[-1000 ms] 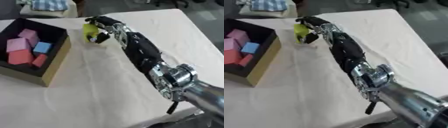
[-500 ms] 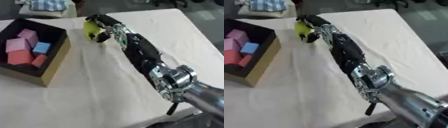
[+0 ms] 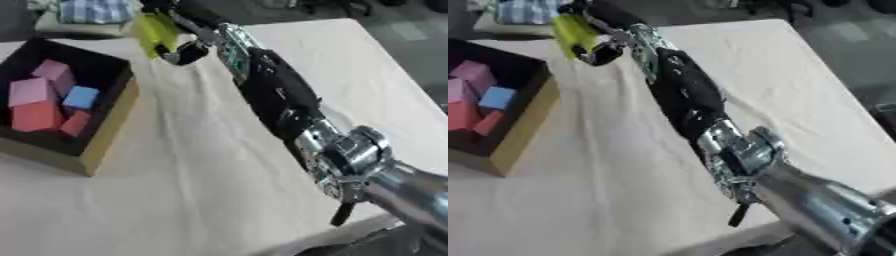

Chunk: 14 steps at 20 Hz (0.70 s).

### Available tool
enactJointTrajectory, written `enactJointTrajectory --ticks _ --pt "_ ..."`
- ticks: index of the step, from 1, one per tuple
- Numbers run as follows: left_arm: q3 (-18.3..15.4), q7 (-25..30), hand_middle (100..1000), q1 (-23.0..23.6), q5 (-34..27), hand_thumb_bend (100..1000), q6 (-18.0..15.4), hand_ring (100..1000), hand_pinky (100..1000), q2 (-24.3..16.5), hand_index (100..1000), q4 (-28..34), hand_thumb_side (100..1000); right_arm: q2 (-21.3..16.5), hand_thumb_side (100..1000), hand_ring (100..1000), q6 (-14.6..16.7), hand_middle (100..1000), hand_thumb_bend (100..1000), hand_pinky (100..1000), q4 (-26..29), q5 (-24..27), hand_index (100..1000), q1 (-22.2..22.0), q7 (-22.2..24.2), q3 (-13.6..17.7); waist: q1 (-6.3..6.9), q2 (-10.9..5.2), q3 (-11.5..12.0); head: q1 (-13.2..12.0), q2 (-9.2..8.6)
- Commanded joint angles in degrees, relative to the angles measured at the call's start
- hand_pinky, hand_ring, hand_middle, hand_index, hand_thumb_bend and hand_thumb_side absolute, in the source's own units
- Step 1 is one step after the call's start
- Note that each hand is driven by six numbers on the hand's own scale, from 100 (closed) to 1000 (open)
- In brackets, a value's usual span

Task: Pick up objects on the table and place them in the box.

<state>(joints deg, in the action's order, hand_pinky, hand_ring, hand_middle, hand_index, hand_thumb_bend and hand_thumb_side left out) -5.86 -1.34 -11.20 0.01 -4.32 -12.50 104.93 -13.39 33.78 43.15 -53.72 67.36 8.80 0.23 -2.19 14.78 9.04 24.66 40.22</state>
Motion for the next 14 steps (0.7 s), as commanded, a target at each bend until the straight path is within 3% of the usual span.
enactJointTrajectory --ticks 1,5,9,10,12,13,14 --pt "0.1 0.1 667 -0.6 0.0 100 0.0 700 849 -0.6 877 1.1 699 0.8 155 789 1.7 554 100 805 3.1 3.8 929 1.9 3.9 -2.0 -0.18 -1.85 0.2 0.5 -0.46" --pt "0.2 0.2 667 -0.6 0.0 100 0.0 701 849 -0.5 877 1.1 699 2.6 181 794 3.4 584 100 808 4.3 6.3 938 2.1 7.9 -4.0 -0.36 -1.91 0.7 0.9 -0.36" --pt "0.2 0.2 667 -0.6 0.0 100 0.1 701 850 -0.5 877 1.2 700 3.9 232 811 5.4 673 100 815 5.4 7.1 963 1.6 11.1 -6.2 -0.55 -1.88 0.9 0.9 -0.32" --pt "0.2 0.2 667 -0.6 0.0 100 0.1 701 850 -0.5 877 1.2 700 4.1 278 833 5.9 758 100 827 5.7 6.9 981 1.4 11.9 -6.7 -0.59 -1.87 0.9 0.9 -0.28" --pt "0.1 0.2 667 -0.5 0.0 100 0.1 701 850 -0.5 877 1.2 701 4.3 331 853 6.7 822 119 838 6.0 6.5 995 0.9 13.4 -7.5 -0.66 -1.84 0.9 0.9 -0.21" --pt "0.1 0.1 667 -0.5 0.0 100 0.1 701 850 -0.5 877 1.2 701 4.4 345 868 7.0 868 201 847 6.0 6.5 1000 0.8 14.0 -7.6 -0.68 -1.82 0.8 0.9 -0.19" --pt "0.1 0.1 667 -0.5 0.0 100 0.1 701 850 -0.5 877 1.2 700 4.3 388 874 7.3 888 200 849 6.1 6.5 1000 0.6 14.5 -7.7 -0.70 -1.81 0.7 0.9 -0.19"
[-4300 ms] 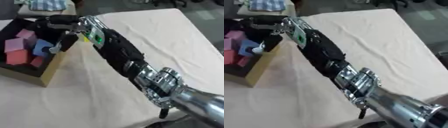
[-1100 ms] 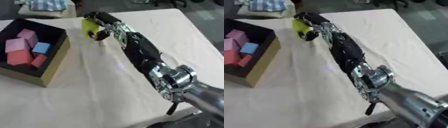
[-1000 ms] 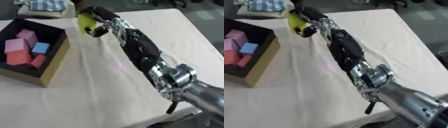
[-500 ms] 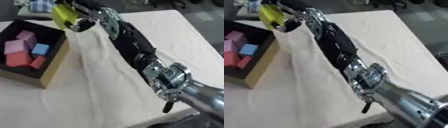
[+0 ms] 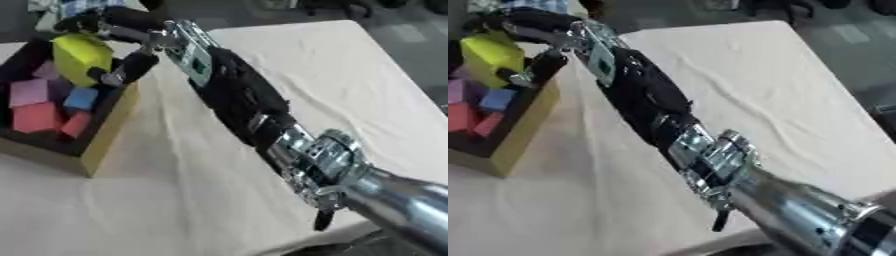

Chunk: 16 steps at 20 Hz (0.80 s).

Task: Pick up objects on the table and place them in the box.

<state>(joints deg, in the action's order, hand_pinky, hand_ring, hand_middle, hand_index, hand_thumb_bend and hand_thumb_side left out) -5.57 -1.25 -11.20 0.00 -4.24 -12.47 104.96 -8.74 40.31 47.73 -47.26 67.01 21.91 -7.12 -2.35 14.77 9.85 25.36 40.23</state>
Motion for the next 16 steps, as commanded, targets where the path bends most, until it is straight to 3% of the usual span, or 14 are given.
enactJointTrajectory --ticks 1,4,10,13,14,16 --pt "-0.2 0.0 667 -0.5 0.0 100 0.1 701 850 -0.5 877 1.2 701 -0.4 402 877 1.1 903 220 851 1.6 0.2 1000 0.8 1.9 -0.4 -0.56 -1.79 -0.1 0.1 -0.19" --pt "-0.3 -0.1 666 -0.5 0.0 100 0.1 701 850 -0.5 877 1.2 702 -0.8 434 889 1.7 937 259 858 2.0 1.0 1000 0.6 2.6 -0.4 -0.58 -1.72 -0.5 0.0 -0.16" --pt "-0.5 -0.3 666 -0.4 0.1 100 0.1 701 849 -0.7 877 1.2 701 -2.6 419 876 1.7 920 199 852 4.3 5.3 999 0.4 2.2 0.0 -0.38 -1.62 -1.6 -0.5 -0.13" --pt "-0.7 -0.5 666 -0.3 0.1 100 0.1 701 849 -0.8 876 1.2 701 -4.8 392 859 0.8 893 153 842 7.4 11.8 989 0.5 1.2 0.4 -0.31 -1.61 -2.5 -1.1 -0.13" --pt "-0.8 -0.6 666 -0.3 0.2 100 0.1 701 849 -0.8 876 1.2 701 -5.7 368 851 0.2 879 100 837 8.8 14.3 986 0.4 1.0 0.5 -0.30 -1.61 -2.8 -1.3 -0.11" --pt "-1.0 -0.9 665 -0.1 0.2 100 0.1 700 849 -1.0 876 1.2 701 -8.1 340 832 -1.6 857 100 823 13.0 19.8 977 -0.4 0.3 1.1 -0.27 -1.59 -3.6 -1.8 -0.04"
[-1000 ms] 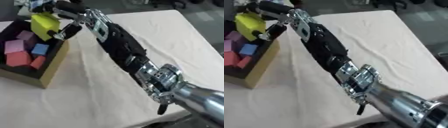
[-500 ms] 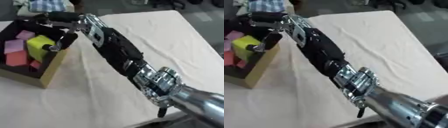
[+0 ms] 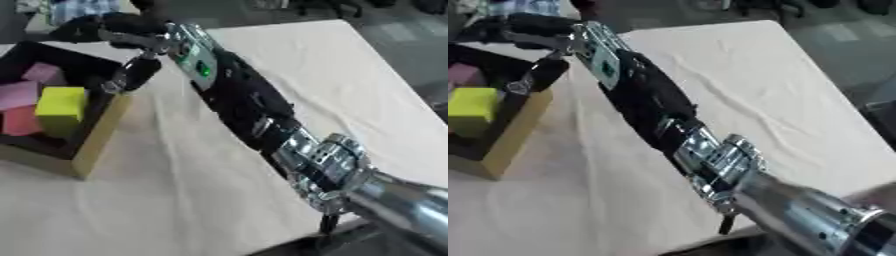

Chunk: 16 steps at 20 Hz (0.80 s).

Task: Pick up objects on the table and place them in the box.

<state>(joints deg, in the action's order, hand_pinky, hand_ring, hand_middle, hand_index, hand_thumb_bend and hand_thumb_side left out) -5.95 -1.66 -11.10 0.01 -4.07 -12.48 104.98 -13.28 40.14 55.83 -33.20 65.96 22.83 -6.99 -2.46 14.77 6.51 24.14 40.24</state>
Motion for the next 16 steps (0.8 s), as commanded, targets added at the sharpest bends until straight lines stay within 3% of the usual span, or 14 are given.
enactJointTrajectory --ticks 1,8,12,16 --pt "-0.8 -0.6 665 -0.2 0.2 100 0.0 700 848 -1.0 876 1.2 701 -4.9 332 825 -2.7 850 100 818 7.3 8.8 975 -0.2 -1.1 1.3 -0.17 -1.59 -0.6 -0.8 -0.03" --pt "-1.4 -1.4 664 0.0 0.5 100 0.2 700 847 -1.2 875 1.3 704 -11.3 360 740 -14.2 784 100 760 21.3 27.0 962 -9.3 -8.2 5.3 -0.22 -1.66 -3.7 -3.4 0.13" --pt "-1.6 -1.7 663 0.1 0.6 100 0.2 700 846 -1.3 874 1.3 702 -11.6 433 703 -18.6 759 100 738 27.1 33.4 941 -15.7 -12.4 7.9 -0.07 -1.94 -4.7 -5.2 0.29" --pt "-1.7 -2.0 662 0.5 0.6 100 0.3 699 846 -1.3 872 1.0 704 -9.3 484 675 -21.9 737 100 725 33.1 38.4 922 -22.9 -15.7 11.0 0.03 -2.45 -5.3 -8.5 0.79"
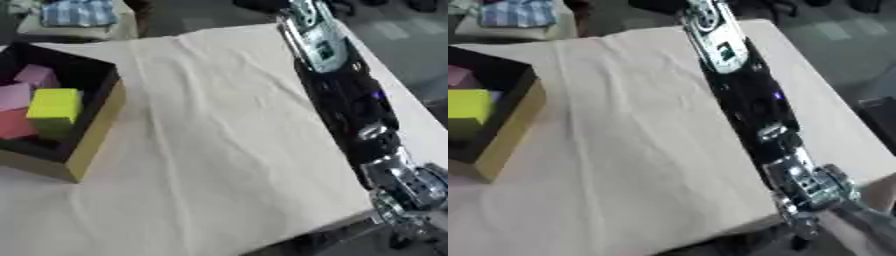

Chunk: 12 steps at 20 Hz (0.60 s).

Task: Pick up objects on the table and place them in the box.

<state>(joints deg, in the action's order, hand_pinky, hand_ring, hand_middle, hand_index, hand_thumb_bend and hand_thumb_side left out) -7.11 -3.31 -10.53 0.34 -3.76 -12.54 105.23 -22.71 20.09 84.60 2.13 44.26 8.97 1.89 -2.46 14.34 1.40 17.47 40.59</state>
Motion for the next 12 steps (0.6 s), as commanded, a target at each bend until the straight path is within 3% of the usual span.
enactJointTrajectory --ticks 1,5,12 --pt "-0.6 -0.3 661 0.0 0.3 100 0.0 699 846 -1.3 872 0.6 704 0.8 496 670 -2.6 733 100 723 5.7 3.9 919 -3.0 -2.5 2.8 0.04 -2.19 -0.3 -2.9 0.63" --pt "-0.6 -0.4 661 0.4 0.3 100 0.1 699 845 -1.4 871 0.3 706 3.5 524 658 -4.9 724 100 719 9.7 5.8 911 -9.6 -4.4 4.8 -0.04 -3.03 -0.7 -7.8 1.44" --pt "-0.6 -0.7 663 0.6 0.4 100 0.0 706 845 -1.5 869 -0.3 704 6.3 579 659 -5.6 714 100 722 12.7 4.5 906 -19.2 -5.7 5.6 -0.08 -4.20 -1.2 -14.7 2.47"
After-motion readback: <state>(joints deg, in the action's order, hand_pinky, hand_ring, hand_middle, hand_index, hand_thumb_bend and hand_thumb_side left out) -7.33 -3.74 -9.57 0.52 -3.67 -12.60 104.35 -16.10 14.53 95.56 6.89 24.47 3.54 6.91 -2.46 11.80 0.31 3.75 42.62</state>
